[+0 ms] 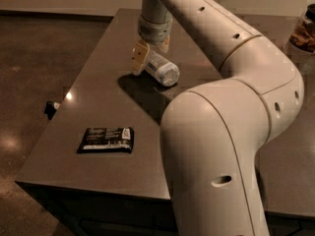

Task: Place blue plastic bottle upright

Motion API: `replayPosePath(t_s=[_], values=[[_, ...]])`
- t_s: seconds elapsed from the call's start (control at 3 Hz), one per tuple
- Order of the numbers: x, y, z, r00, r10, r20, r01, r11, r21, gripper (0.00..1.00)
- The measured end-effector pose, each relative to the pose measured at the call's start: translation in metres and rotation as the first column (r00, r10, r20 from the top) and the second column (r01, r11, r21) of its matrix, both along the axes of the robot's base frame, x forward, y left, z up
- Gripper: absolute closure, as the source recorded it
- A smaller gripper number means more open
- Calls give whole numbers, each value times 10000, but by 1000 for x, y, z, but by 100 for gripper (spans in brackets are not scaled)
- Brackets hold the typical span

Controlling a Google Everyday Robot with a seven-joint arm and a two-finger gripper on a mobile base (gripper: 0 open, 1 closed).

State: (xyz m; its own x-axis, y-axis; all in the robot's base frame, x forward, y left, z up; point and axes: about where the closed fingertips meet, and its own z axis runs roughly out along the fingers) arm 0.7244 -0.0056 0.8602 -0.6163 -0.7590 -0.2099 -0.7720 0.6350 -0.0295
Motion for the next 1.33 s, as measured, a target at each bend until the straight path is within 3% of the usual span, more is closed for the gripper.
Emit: replayPosePath(t_s=[0.67,1.0,1.33], values=[[1,6,6,9993,377,-76,-371,9973,629,64],[-1,13,25,9967,799,143,-811,9872,1373,87],[-5,17,50,9870,1469,652,-1592,9491,2717,100]])
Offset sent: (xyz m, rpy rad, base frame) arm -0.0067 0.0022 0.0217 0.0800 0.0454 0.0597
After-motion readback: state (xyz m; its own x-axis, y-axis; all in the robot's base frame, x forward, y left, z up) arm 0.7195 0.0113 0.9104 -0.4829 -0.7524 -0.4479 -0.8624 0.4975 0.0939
